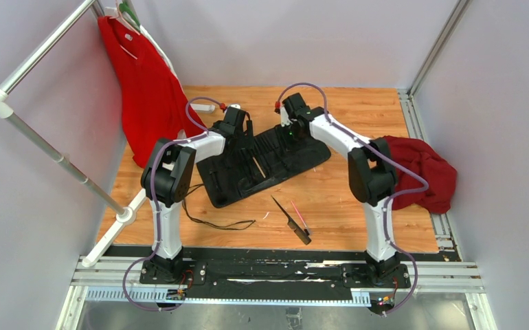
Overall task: Organize the makeup
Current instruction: Place the makeup brush in the storage box.
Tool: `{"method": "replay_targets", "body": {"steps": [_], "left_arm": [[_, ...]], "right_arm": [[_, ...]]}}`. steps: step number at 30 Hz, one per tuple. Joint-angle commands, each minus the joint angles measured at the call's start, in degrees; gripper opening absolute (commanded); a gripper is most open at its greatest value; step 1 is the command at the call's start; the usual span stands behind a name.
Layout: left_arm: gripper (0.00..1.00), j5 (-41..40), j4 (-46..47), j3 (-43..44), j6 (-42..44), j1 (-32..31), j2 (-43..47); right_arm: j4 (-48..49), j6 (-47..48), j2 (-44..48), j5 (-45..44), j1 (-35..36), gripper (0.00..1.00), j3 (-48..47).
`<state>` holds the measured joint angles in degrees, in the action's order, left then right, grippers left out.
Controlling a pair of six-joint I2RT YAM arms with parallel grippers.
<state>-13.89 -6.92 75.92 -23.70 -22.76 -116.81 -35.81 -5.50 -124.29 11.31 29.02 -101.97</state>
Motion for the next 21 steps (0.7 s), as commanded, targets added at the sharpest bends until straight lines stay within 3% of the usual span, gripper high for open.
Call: {"method": "replay_targets", "body": {"steps": [1, 11, 21], "left_arm": [[0.94, 5.04, -4.46, -2.44, -1.17, 0.43, -3.16], [0.95, 5.11, -4.11, -2.71, -1.25, 0.38, -2.98], [0.95, 4.93, -4.24, -2.63, -1.35, 0.4, -2.98]], "right_arm": [[3.04, -0.83, 11.0, -2.23, -0.42, 0.41, 7.32], [4.7, -1.96, 33.72, -10.24, 7.3, 0.43, 31.05], [4.52, -6.86, 43.94, -15.29, 15.02, 0.43, 48.5]]}}
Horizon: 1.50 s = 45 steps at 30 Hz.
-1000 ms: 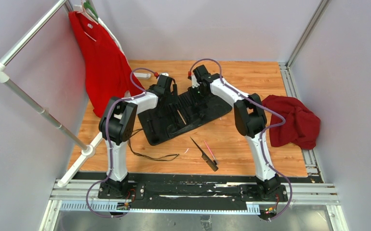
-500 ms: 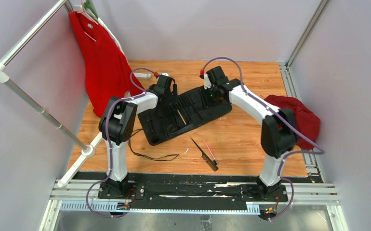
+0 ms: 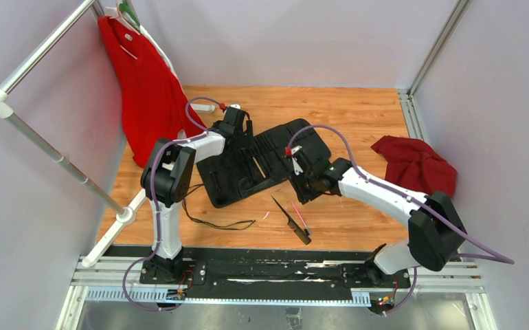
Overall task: Organize the makeup
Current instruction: Place the makeup brush in the storage box, then pick up the makeup brush from the center of the board.
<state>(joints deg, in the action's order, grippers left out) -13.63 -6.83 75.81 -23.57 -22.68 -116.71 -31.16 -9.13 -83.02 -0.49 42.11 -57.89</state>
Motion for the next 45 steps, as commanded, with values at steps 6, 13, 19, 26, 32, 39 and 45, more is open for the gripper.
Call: {"method": "replay_targets", "body": {"steps": [6, 13, 19, 26, 32, 39, 45], "left_arm": [[0.95, 4.77, -4.33, -2.54, -1.48, 0.29, -3.09], [0.95, 4.75, -4.24, -2.6, -1.47, 0.33, -3.11], [0.95, 4.67, -4.16, -2.71, -1.48, 0.32, -3.03], [0.95, 4.76, -4.07, -2.82, -1.48, 0.28, -3.0], [0.95, 4.76, -4.11, -2.81, -1.48, 0.32, -3.0], [0.95, 4.75, -3.98, -2.83, -1.43, 0.31, -2.96], [0.95, 4.75, -3.98, -2.91, -1.4, 0.35, -2.98]], "right_arm": [[0.29, -5.52, 4.76, -4.32, 4.3, 0.43, 9.63], [1.6, -7.28, 5.31, -4.32, 6.74, 0.43, 12.27], [2.64, -7.9, 3.37, -4.5, 8.09, 0.42, 12.6], [3.28, -8.01, 1.3, -4.52, 8.93, 0.42, 12.27], [3.62, -7.87, 0.2, -4.44, 8.91, 0.42, 12.21], [4.4, -8.06, -0.65, -4.02, 8.98, 0.41, 12.72], [5.52, -8.66, -1.12, -3.39, 9.08, 0.38, 13.83]]}}
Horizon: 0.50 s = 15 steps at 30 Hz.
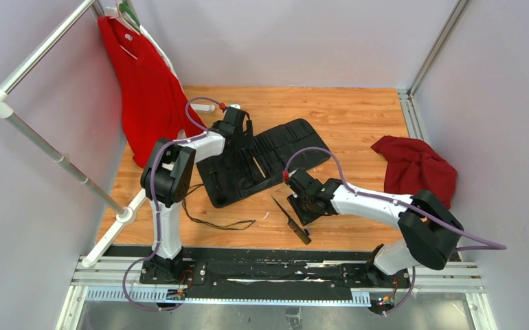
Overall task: Organize the makeup
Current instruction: Pick up the makeup brush from the center of the board.
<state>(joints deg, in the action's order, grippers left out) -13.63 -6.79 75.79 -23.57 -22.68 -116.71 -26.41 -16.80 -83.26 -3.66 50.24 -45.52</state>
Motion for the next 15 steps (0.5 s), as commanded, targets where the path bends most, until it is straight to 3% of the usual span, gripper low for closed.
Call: {"method": "replay_targets", "body": {"steps": [1, 10, 15], "left_arm": [[0.95, 4.75, -4.02, -2.88, -1.44, 0.27, -3.0], [0.95, 4.75, -4.03, -2.85, -1.47, 0.32, -2.96], [0.95, 4.76, -4.02, -2.84, -1.47, 0.33, -2.99]], "right_arm": [[0.97, -1.1, -1.02, -0.12, 0.92, 0.37, 1.61], [1.93, -1.66, -2.36, -0.15, 1.31, 0.28, 2.82], [2.34, -2.58, -2.87, 0.05, 1.55, 0.18, 3.72]]}}
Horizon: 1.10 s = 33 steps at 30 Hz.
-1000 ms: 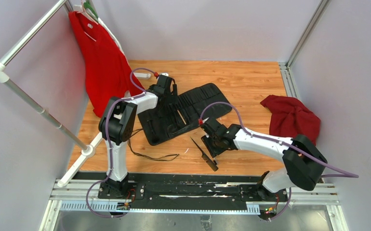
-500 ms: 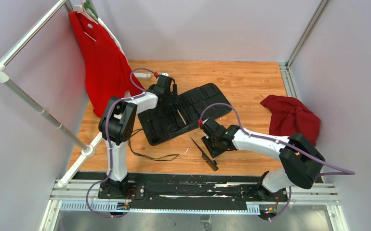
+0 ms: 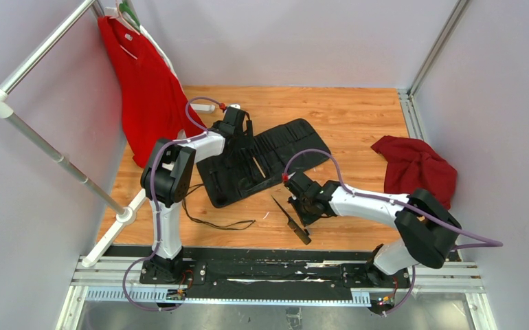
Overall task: Organize the makeup
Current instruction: Pick up the makeup brush from the center of the board.
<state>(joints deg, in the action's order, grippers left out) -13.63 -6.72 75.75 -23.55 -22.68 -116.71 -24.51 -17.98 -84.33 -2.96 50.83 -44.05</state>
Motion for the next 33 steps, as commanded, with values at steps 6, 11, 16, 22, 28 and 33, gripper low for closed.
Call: {"method": "replay_targets", "body": {"steps": [6, 11, 16, 22, 28, 33], "left_arm": [[0.95, 4.75, -4.09, -2.84, -1.43, 0.29, -3.0], [0.95, 4.79, -4.09, -2.81, -1.41, 0.33, -3.0], [0.95, 4.76, -4.09, -2.82, -1.42, 0.29, -3.0], [0.94, 4.66, -4.1, -2.82, -1.48, 0.27, -3.0], [0.95, 4.75, -4.09, -2.8, -1.41, 0.31, -3.0], [0.95, 4.82, -4.09, -2.73, -1.46, 0.34, -3.0]], "right_arm": [[1.34, -2.79, -1.45, 0.16, 1.03, 0.07, 3.86], [1.8, -3.37, -0.95, 0.66, 1.04, 0.01, 4.11], [-1.29, -1.21, 0.58, -3.34, 0.94, 0.01, 0.56], [-7.93, 4.31, 0.53, -7.29, -0.21, 0.01, -10.09], [-13.62, 9.78, -3.72, -6.5, -4.54, 0.01, -23.02], [-20.97, 12.79, -10.96, -4.61, -8.72, 0.01, -35.43]]}}
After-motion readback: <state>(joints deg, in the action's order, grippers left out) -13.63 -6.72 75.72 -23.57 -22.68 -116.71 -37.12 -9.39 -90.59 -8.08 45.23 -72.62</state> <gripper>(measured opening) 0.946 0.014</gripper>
